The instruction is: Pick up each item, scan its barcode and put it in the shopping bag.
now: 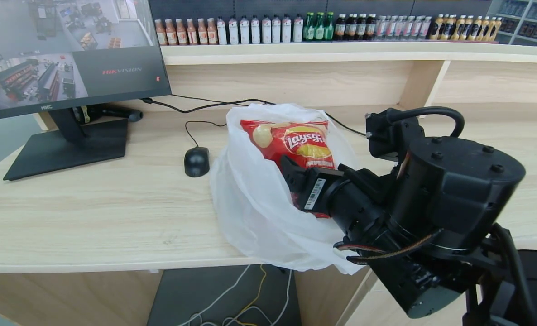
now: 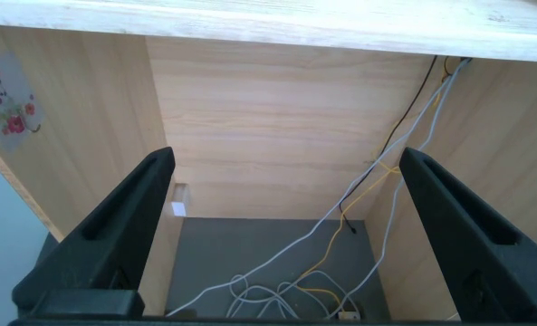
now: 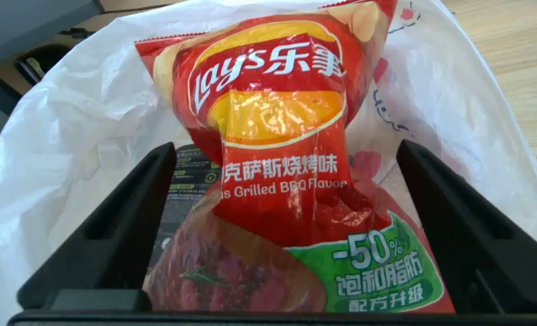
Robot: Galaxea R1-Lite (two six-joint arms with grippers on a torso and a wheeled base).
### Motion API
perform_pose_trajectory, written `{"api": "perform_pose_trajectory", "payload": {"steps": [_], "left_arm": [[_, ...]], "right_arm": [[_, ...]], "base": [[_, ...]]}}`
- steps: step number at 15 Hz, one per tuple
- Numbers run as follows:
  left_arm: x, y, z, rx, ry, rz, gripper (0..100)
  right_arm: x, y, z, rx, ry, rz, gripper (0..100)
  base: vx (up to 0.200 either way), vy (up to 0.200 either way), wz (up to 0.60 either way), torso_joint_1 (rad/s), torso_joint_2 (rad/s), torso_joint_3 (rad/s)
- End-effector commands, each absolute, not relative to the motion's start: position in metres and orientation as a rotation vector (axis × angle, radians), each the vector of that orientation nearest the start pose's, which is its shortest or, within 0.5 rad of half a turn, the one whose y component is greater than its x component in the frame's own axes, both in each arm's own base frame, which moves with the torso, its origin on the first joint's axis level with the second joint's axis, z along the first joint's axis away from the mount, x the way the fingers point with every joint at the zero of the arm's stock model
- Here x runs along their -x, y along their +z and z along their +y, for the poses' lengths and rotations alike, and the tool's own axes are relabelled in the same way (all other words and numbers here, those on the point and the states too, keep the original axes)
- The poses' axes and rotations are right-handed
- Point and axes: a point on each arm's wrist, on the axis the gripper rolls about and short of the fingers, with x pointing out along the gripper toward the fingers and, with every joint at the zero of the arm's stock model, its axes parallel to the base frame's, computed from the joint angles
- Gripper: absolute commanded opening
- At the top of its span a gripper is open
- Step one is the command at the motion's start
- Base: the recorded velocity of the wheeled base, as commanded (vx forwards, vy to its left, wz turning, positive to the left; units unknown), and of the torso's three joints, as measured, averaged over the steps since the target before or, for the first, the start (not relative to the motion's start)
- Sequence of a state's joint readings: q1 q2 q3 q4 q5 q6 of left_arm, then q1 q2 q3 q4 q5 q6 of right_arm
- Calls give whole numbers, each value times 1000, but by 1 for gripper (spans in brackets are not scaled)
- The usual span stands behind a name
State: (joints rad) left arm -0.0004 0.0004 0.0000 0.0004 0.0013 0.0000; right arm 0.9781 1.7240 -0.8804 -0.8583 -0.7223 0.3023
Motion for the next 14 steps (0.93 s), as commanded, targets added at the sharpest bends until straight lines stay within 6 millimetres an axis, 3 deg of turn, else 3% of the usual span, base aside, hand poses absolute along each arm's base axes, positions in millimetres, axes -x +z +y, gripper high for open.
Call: {"api": "perform_pose_trajectory", "payload": {"steps": [1, 4, 8, 11, 14], "left_arm": [[23, 75, 0, 0, 2, 0, 100], [23, 75, 0, 0, 2, 2, 100], [23, 75, 0, 0, 0, 0, 100], [23, 75, 0, 0, 2, 0, 100], [23, 75, 0, 0, 0, 0, 100]], "right_arm": [[-188, 217, 253, -312, 254, 28, 100], [-186, 220, 250, -313, 249, 22, 100], [-172, 245, 229, -293, 260, -44, 100], [-153, 271, 191, -312, 287, -121, 100], [-148, 277, 140, -311, 333, -185, 100]], "base": [[0, 0, 0, 0, 0, 0], [0, 0, 0, 0, 0, 0], [0, 0, 0, 0, 0, 0], [0, 0, 0, 0, 0, 0], [0, 0, 0, 0, 0, 0]]}}
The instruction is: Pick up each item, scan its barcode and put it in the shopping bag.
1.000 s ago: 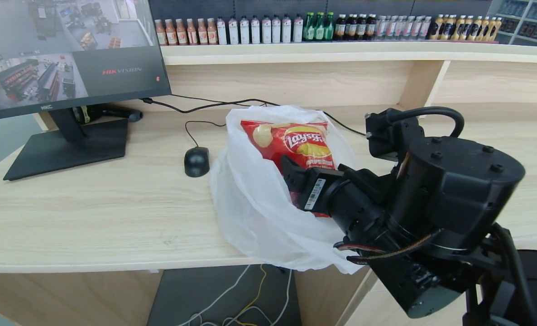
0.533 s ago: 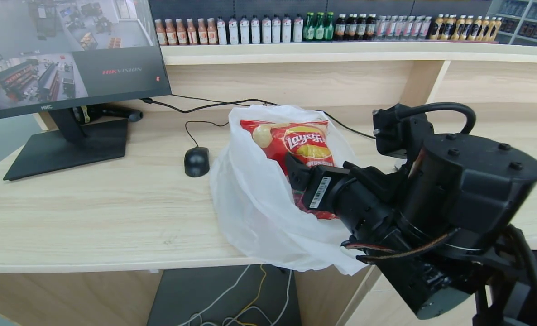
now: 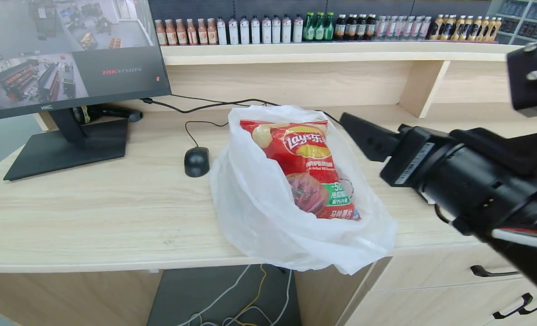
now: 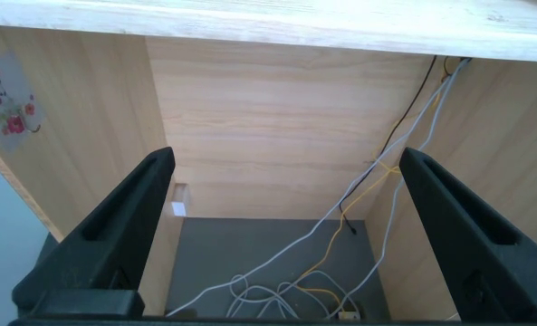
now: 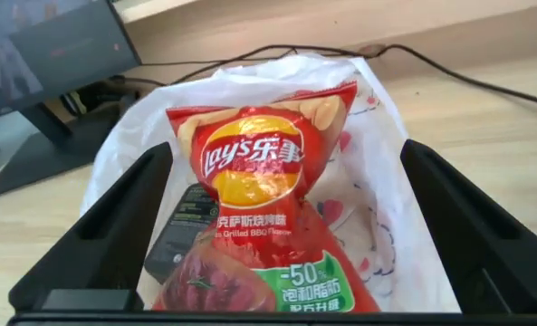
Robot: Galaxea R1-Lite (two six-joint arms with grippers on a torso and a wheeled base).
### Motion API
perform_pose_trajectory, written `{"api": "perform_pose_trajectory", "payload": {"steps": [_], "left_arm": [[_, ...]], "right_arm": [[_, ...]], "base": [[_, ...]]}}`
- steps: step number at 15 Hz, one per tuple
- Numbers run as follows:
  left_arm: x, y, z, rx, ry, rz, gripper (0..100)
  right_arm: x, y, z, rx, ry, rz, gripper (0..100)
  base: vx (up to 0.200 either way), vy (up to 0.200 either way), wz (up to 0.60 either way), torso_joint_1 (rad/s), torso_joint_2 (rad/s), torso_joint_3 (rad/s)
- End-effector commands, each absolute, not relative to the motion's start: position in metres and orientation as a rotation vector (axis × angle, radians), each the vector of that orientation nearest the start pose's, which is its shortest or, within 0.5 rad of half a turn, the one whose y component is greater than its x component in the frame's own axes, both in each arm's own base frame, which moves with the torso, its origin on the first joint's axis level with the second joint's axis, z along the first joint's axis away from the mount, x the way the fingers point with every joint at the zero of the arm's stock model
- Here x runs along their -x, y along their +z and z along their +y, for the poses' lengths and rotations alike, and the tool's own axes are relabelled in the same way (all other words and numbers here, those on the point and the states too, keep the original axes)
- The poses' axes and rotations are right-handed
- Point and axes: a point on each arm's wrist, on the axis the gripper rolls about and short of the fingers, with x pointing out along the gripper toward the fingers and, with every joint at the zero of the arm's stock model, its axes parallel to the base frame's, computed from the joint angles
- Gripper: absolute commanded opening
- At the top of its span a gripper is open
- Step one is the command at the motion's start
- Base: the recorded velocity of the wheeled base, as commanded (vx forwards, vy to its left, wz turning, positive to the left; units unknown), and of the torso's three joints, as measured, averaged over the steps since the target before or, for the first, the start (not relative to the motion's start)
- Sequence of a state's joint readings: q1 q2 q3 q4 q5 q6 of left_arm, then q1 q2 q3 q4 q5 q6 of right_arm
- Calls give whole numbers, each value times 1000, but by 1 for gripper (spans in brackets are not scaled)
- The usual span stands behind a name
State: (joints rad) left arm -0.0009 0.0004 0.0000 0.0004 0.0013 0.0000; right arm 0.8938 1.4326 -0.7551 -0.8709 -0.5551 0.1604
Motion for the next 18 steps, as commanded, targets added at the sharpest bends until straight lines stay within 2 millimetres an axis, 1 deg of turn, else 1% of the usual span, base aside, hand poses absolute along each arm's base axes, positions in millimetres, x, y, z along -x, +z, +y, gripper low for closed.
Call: {"api": "perform_pose_trajectory", "payload": {"steps": [1, 3, 4, 5, 7, 8, 10, 12, 14, 18], "left_arm": [[23, 75, 0, 0, 0, 2, 100], [23, 75, 0, -3, 0, 2, 100], [23, 75, 0, -5, 0, 2, 100], [23, 75, 0, -2, 0, 0, 100], [23, 75, 0, -2, 0, 0, 100], [23, 75, 0, -2, 0, 0, 100], [23, 75, 0, -2, 0, 0, 100], [23, 75, 0, -2, 0, 0, 100], [23, 75, 0, 2, 0, 2, 100], [23, 75, 0, 2, 0, 2, 100]], "right_arm": [[-151, 280, 123, -307, 346, -227, 100], [-161, 280, 103, -299, 380, -314, 100], [-165, 272, 96, -276, 395, -341, 100], [-165, 264, 92, -239, 415, -358, 100], [-155, 239, 86, -171, 431, -374, 100], [-150, 230, 84, -152, 432, -380, 100], [-149, 227, 82, -145, 423, -399, 100], [-149, 229, 81, -117, 413, -414, 100], [-149, 225, 78, -101, 391, -417, 100], [-150, 223, 77, -98, 388, -411, 100]], "base": [[0, 0, 0, 0, 0, 0], [0, 0, 0, 0, 0, 0], [0, 0, 0, 0, 0, 0], [0, 0, 0, 0, 0, 0], [0, 0, 0, 0, 0, 0], [0, 0, 0, 0, 0, 0], [0, 0, 0, 0, 0, 0], [0, 0, 0, 0, 0, 0], [0, 0, 0, 0, 0, 0], [0, 0, 0, 0, 0, 0]]}}
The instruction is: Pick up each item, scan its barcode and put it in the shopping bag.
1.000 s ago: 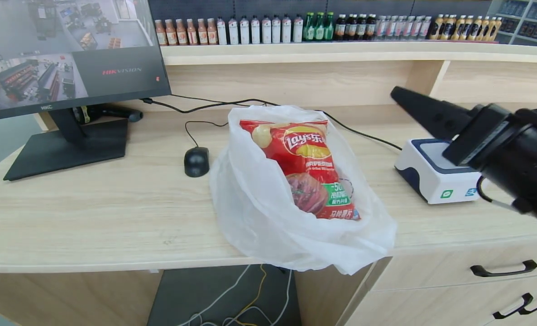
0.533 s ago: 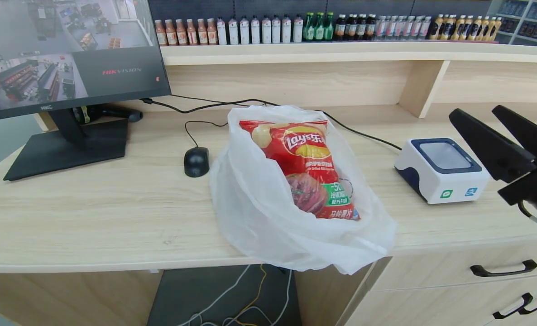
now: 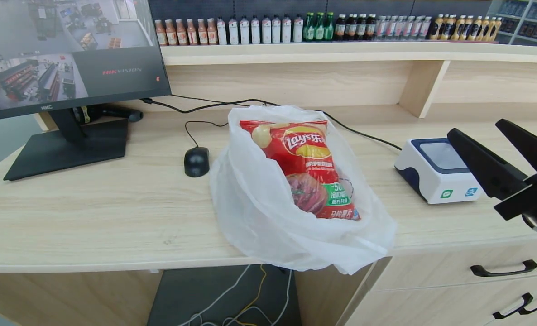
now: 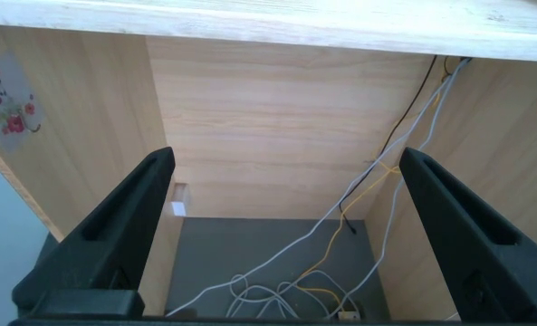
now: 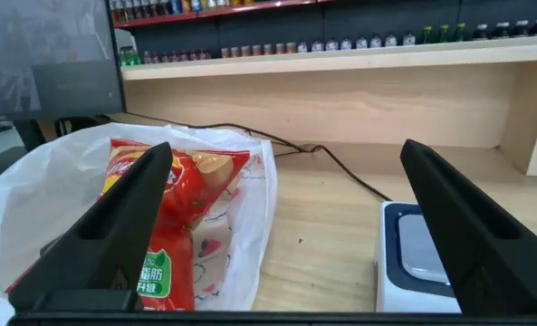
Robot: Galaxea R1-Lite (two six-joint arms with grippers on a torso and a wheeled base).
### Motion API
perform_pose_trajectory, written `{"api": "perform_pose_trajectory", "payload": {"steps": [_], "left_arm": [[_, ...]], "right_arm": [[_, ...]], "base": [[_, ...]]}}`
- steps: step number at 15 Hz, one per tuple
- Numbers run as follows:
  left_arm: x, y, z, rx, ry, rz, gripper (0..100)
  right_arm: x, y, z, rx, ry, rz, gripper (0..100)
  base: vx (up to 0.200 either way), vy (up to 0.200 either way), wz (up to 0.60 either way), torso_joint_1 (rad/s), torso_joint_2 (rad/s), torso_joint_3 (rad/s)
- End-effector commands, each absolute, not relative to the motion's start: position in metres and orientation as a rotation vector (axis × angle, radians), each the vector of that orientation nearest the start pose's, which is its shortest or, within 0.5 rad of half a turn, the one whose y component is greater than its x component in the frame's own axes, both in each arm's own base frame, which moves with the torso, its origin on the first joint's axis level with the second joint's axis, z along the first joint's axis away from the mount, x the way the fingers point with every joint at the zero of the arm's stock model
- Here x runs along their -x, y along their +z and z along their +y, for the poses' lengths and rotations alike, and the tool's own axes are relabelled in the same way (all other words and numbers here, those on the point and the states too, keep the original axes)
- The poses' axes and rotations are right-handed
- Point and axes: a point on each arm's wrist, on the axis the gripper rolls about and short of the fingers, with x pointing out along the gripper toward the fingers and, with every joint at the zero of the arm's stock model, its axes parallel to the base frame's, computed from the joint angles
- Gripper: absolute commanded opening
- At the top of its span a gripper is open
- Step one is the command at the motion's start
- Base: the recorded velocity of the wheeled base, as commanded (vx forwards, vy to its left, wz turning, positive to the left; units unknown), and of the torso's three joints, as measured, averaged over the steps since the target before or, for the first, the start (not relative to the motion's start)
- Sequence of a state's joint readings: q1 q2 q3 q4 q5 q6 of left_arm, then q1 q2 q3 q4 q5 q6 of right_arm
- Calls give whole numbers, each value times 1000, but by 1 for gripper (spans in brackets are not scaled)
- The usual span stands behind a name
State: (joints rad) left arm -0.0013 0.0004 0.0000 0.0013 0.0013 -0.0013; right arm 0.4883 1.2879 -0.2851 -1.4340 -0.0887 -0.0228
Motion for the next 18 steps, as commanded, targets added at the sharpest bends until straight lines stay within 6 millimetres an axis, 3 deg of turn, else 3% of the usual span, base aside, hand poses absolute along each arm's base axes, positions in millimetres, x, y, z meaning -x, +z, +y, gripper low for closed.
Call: {"api": "perform_pose_trajectory", "payload": {"steps": [1, 5, 9, 13, 18], "left_arm": [[23, 75, 0, 2, 0, 2, 100], [23, 75, 0, 5, 2, 2, 100], [23, 75, 0, 6, 2, 2, 100], [23, 75, 0, 9, 2, 2, 100], [23, 75, 0, 9, 2, 2, 100]], "right_arm": [[-151, 223, 78, -100, 388, -411, 100], [-156, 218, 80, -94, 391, -392, 100], [-162, 215, 84, -85, 391, -372, 100], [-174, 213, 90, -78, 391, -356, 100], [-175, 211, 90, -76, 392, -347, 100]], "base": [[-200, 0, 0, 12, -2, 7], [-200, 0, 0, 6, 4, 2], [0, 0, 0, 0, 0, 0], [0, -200, 0, 4, 0, 7], [0, -200, 0, 3, 0, 0]]}}
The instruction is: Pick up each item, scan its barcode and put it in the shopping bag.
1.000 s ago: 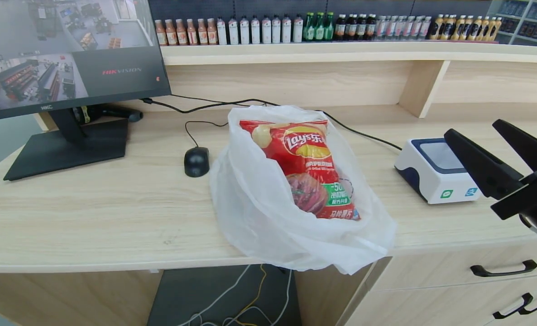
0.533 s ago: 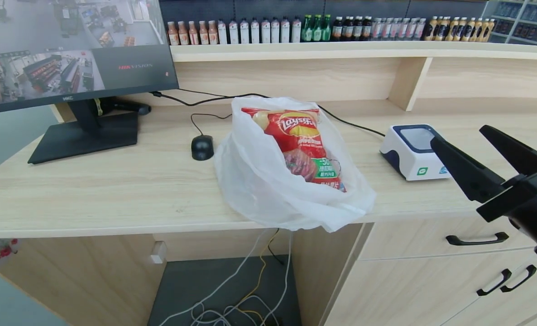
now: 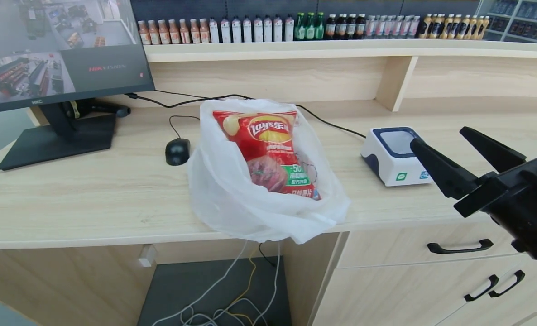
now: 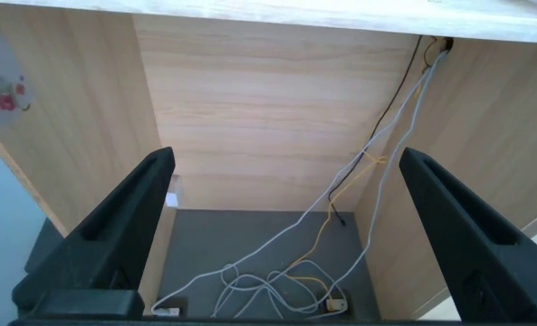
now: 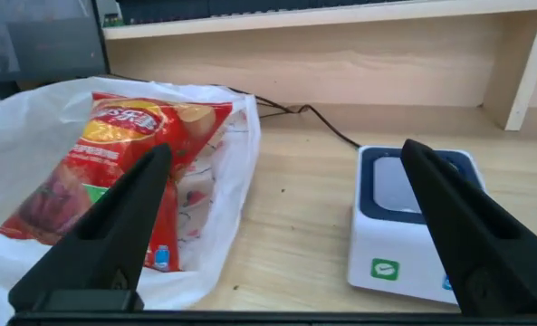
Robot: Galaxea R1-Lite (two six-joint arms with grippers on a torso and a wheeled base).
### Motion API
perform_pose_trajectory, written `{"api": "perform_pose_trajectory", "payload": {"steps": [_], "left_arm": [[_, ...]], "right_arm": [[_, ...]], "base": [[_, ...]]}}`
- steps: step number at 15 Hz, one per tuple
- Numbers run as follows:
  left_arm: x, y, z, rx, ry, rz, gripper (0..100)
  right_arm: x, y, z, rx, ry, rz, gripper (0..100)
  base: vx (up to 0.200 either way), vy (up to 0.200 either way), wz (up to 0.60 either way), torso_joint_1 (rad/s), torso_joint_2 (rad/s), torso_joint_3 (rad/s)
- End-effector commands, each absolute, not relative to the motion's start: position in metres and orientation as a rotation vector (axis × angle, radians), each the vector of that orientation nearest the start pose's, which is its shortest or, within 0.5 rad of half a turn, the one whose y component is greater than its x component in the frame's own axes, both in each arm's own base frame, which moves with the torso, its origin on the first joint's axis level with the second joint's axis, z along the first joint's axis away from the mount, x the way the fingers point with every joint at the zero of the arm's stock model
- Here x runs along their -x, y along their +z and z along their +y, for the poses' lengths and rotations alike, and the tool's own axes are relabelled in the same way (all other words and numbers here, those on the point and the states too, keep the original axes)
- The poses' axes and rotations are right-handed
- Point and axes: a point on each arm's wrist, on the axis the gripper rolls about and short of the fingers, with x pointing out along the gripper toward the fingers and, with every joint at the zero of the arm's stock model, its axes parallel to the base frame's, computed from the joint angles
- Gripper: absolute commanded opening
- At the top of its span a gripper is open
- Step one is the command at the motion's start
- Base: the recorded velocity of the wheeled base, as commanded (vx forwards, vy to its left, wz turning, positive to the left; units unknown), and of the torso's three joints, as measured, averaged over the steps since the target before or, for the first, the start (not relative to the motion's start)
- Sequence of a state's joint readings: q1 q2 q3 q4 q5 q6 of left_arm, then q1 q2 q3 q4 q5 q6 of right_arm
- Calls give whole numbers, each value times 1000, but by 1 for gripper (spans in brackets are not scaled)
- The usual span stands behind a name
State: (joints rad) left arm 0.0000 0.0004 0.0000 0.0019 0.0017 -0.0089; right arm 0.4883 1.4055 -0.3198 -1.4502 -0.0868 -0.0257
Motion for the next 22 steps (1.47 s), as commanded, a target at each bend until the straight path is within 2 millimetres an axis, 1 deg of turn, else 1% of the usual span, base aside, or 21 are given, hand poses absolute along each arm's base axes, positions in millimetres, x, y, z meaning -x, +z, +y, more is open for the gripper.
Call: {"api": "perform_pose_trajectory", "payload": {"steps": [1, 7, 14, 15, 16, 18, 22], "left_arm": [[23, 75, 0, 9, 2, 2, 100], [23, 75, 0, 9, 2, 2, 100], [23, 75, 0, 14, 3, 2, 100], [23, 75, 0, 15, 3, 2, 100], [23, 75, 0, 15, 3, 3, 100], [23, 75, 0, 15, 3, 2, 100], [23, 75, 0, 15, 3, 3, 100]], "right_arm": [[-177, 211, 92, -75, 395, -346, 100], [-177, 211, 91, -80, 391, -348, 100], [-193, 207, 96, -69, 378, -325, 100], [-196, 205, 95, -65, 361, -316, 100], [-201, 203, 89, -58, 328, -309, 100], [-205, 203, 82, -53, 296, -313, 100], [-206, 203, 81, -50, 286, -313, 100]], "base": [[0, -200, 0, 2, -7, 12], [0, -200, 0, 6, 8, 1], [0, -200, 0, 4, 4, 2], [0, -200, 0, 2, -2, 7], [0, -200, 0, 2, 2, 7], [0, -200, 0, -2, 0, 2], [0, -200, 0, 5, 4, 6]]}}
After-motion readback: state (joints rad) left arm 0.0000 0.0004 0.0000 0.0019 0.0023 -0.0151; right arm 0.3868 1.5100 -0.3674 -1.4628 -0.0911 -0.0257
